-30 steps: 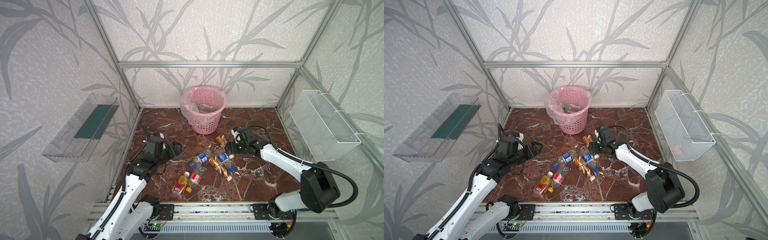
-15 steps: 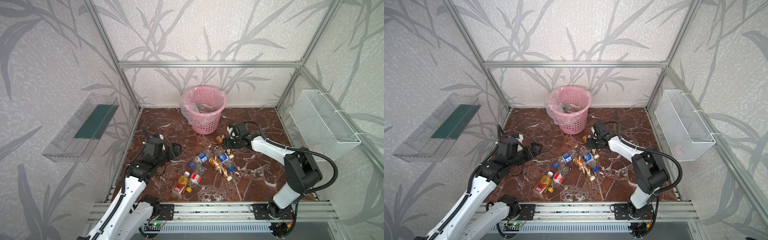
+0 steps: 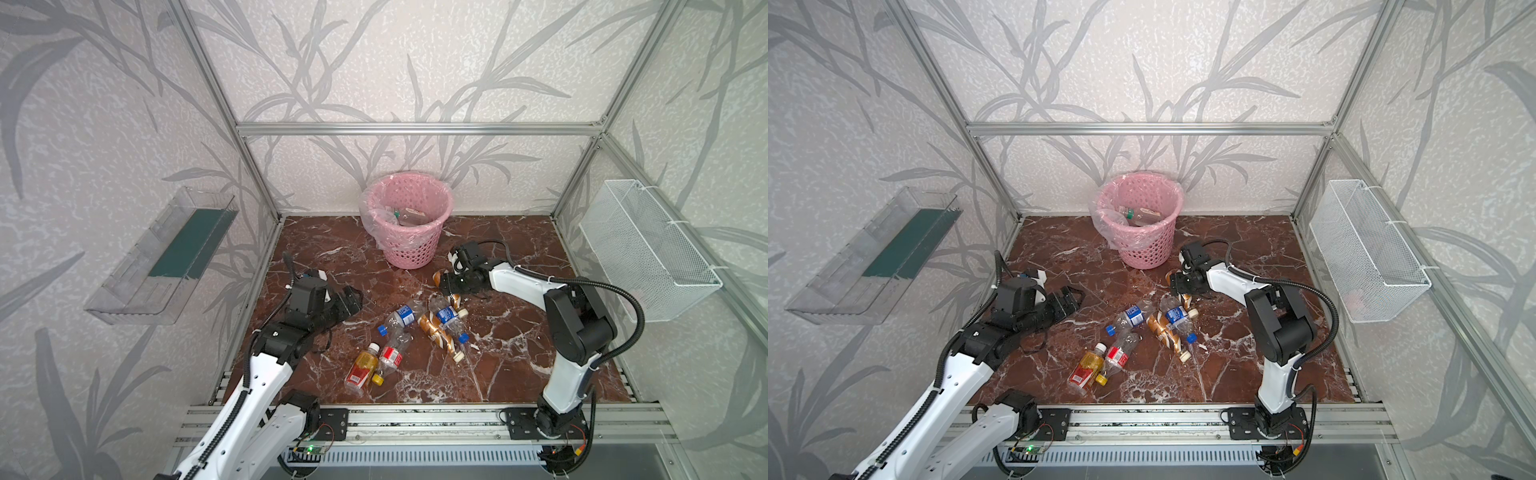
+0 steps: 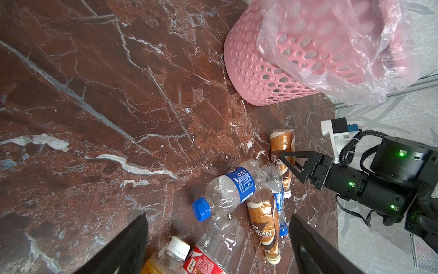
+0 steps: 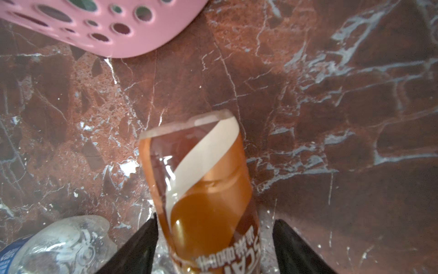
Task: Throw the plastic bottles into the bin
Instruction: 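Reach the right gripper down and grasp the brown Nescafe coffee bottle, then lift the coffee bottle with the right gripper and drop it into the bin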
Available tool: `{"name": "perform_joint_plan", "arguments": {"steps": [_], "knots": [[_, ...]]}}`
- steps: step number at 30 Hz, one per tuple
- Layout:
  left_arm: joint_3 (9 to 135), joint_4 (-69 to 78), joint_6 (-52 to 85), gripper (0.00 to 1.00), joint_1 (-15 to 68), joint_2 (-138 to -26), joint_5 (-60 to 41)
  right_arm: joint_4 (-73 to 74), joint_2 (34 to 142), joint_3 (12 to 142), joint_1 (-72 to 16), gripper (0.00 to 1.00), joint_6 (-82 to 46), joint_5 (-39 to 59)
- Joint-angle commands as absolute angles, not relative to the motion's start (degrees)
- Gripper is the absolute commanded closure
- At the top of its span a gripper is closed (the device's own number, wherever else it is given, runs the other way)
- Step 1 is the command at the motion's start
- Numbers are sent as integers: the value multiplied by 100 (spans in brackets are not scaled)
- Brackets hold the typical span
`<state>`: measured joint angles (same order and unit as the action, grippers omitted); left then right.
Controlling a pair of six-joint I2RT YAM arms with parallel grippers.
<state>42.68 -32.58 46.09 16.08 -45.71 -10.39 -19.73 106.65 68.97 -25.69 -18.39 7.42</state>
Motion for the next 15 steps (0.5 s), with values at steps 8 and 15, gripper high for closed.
{"name": "perform_joint_plan", "arguments": {"steps": [8, 15], "knots": [[4213, -3307, 4618, 8, 1584, -4478, -950, -2115, 10590, 6770, -2227, 35, -2072, 615], [4193, -3287, 4622, 8, 1591, -4482, -949, -2318, 10130, 6341, -1994, 45, -2124, 468]]}}
